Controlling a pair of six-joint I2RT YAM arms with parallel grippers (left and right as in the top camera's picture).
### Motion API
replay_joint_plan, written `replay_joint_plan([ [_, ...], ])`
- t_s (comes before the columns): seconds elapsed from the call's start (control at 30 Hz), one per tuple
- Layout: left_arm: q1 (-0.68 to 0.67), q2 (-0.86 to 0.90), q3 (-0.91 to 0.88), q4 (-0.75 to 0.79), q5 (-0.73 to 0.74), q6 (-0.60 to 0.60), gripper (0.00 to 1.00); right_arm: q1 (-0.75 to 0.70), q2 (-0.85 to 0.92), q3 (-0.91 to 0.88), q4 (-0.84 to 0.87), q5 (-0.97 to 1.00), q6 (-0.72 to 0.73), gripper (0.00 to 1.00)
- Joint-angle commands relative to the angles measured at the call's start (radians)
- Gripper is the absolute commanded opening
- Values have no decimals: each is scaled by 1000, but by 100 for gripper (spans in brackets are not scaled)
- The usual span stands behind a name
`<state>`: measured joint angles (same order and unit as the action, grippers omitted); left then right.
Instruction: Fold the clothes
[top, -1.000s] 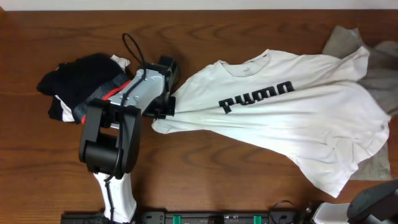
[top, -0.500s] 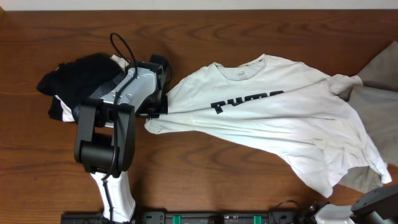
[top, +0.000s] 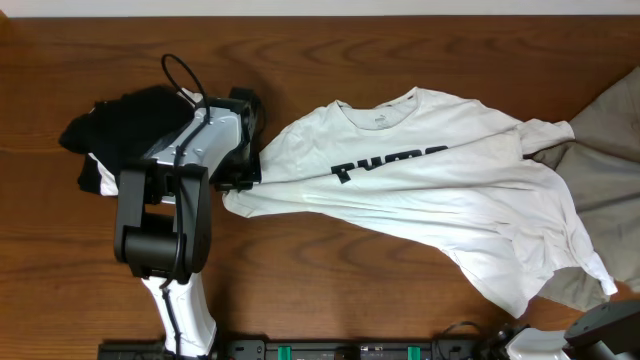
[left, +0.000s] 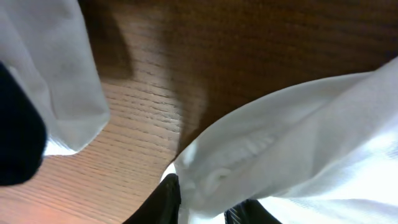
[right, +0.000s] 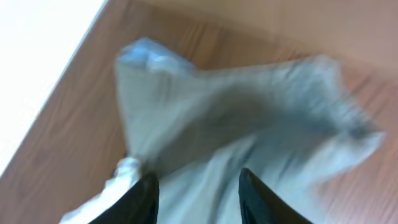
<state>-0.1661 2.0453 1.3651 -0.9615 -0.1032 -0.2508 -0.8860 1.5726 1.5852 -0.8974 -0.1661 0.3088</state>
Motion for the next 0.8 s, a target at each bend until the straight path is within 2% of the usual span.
replay_joint_plan([
  [0.0,4,-3,-13,-3,-20,-6,27,84,1,-16,-64,-122,-45,41],
  [0.07,4,-3,-13,-3,-20,-6,27,143,1,-69,-63,-105,-51,41],
  [0.13,4,-3,-13,-2,-20,-6,28,206,6,-146,-30,-67,-50,37],
  [0.27,4,-3,-13,-4,-13,-6,29,294,47,-323,103,-16,15,14],
  [0.3,4,-3,-13,-6,-13,-6,29,307,67,-373,166,-14,50,5],
  [0.33,4,-3,-13,-7,-13,-6,29,313,82,-407,219,-13,69,1],
  [0.5,4,-3,-13,-6,-10,-6,29,309,191,-506,452,85,151,1],
  [0.77,4,-3,-13,-6,18,-10,30,205,301,-502,460,565,146,1],
])
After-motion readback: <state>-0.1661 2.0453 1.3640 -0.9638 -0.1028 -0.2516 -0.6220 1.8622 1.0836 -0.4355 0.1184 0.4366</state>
